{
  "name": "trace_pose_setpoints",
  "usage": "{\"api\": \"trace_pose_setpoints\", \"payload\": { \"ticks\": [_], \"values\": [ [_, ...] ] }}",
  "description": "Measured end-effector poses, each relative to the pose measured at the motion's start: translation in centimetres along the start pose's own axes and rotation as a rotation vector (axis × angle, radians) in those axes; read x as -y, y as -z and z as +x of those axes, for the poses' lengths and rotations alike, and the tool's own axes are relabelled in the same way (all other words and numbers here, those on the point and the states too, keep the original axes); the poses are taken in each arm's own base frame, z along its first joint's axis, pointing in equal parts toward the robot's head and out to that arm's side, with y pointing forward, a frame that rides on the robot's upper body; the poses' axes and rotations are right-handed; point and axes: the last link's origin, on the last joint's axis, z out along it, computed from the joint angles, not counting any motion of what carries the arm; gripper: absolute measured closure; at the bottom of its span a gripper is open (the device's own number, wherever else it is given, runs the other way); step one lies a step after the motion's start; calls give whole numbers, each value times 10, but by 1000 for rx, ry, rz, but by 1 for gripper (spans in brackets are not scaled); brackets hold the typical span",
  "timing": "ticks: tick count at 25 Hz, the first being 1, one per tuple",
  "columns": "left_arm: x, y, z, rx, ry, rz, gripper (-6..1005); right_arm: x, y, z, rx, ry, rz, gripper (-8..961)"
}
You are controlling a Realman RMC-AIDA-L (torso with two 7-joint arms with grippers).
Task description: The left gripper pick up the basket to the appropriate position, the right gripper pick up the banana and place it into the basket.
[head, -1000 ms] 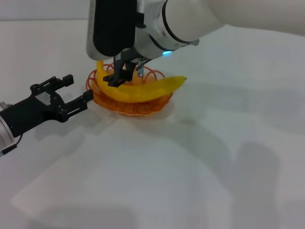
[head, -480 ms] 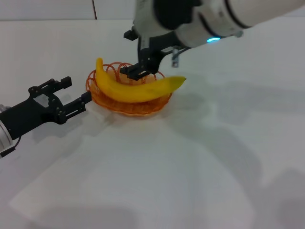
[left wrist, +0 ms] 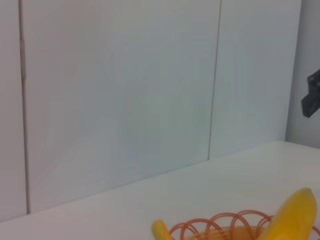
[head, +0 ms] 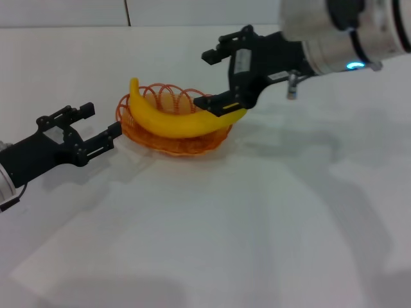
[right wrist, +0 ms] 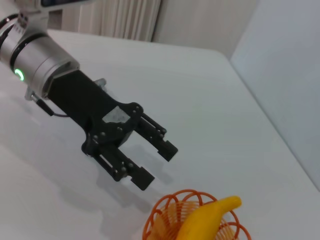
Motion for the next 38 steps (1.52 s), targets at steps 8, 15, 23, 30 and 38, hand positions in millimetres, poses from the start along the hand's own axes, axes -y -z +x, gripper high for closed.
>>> {"api": "trace_pose_setpoints", "payload": {
  "ticks": [8, 15, 23, 30, 38],
  "values": [
    [1, 0, 2, -17, 1, 10, 260, 6, 23, 40, 118, -105, -34, 175],
    [0, 0, 3, -33, 0, 14, 260, 5, 24, 79, 130, -180, -38, 177],
    [0, -1, 3, -33, 1, 13, 261, 1, 25, 116, 151, -269, -15, 177],
    [-1, -1, 2, -29, -1, 11, 261, -5, 24, 133, 157, -314, -11, 177],
    [-2, -3, 2, -29, 2, 5, 260, -14, 25, 145, 139, -328, -15, 177]
  ]
}}
